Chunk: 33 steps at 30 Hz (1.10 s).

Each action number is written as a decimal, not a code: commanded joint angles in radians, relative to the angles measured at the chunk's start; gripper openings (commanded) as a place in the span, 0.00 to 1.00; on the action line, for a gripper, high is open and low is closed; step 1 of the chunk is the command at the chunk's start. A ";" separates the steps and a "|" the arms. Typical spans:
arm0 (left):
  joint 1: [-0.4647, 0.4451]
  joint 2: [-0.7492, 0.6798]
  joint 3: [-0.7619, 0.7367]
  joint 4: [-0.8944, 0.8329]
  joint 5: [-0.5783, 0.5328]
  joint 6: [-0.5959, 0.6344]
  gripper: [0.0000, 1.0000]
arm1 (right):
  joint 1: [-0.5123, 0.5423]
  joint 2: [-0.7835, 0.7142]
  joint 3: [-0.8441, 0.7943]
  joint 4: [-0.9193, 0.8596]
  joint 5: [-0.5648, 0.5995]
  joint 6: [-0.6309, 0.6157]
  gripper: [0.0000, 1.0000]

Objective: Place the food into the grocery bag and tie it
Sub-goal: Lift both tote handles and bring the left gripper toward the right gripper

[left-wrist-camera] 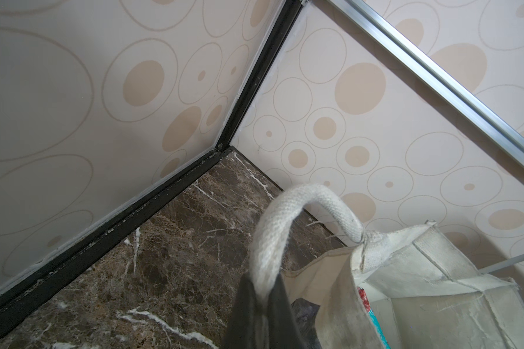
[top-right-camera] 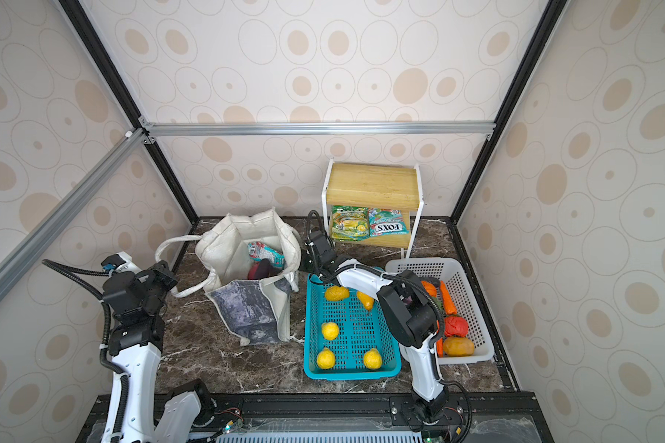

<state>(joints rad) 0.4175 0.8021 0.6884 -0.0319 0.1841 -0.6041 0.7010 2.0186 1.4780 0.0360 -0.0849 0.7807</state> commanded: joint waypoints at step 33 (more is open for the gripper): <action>-0.471 0.196 0.340 0.173 0.277 -0.185 0.00 | 0.170 -0.023 0.676 -0.548 -0.041 -0.332 0.03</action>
<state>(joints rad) 0.0055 0.9714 0.9672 0.0898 0.4976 -0.7639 0.8597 1.9324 2.0869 -0.4744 -0.0277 0.4526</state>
